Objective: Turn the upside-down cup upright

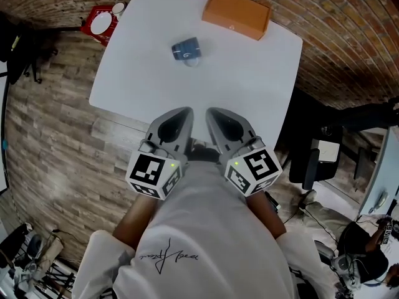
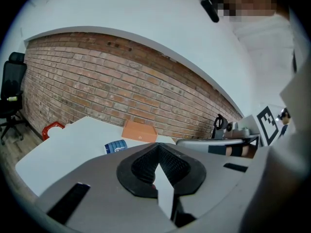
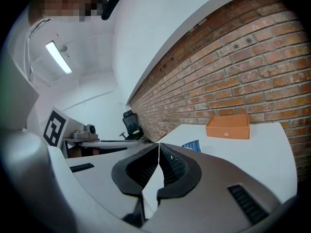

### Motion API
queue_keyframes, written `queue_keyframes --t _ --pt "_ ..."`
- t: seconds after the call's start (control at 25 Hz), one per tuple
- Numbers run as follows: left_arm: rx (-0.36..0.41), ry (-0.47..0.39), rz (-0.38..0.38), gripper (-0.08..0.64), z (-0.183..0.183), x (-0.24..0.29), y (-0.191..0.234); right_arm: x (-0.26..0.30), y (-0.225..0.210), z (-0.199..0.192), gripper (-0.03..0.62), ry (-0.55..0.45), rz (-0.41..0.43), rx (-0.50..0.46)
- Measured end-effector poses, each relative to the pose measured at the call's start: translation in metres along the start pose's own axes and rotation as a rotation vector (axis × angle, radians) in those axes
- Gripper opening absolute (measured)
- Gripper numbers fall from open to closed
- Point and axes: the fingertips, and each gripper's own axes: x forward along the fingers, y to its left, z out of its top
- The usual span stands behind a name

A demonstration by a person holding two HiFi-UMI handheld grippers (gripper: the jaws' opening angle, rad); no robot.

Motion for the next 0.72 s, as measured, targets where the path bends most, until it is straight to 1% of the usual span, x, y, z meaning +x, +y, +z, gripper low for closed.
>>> queue_keyframes --t 0.32,0.56,0.72 --pt "-0.036 0.015 0.016 0.008 0.003 0.015 0.025 0.022 -0.012 0.007 0.021 0.014 -0.005 0.005" --pt "-0.042 0.022 0.014 0.008 0.005 0.031 0.036 0.037 -0.026 0.010 0.021 0.030 -0.011 0.004" --pt "-0.062 0.027 0.023 0.008 0.006 0.039 0.047 0.047 -0.034 0.013 0.021 0.045 -0.022 0.000"
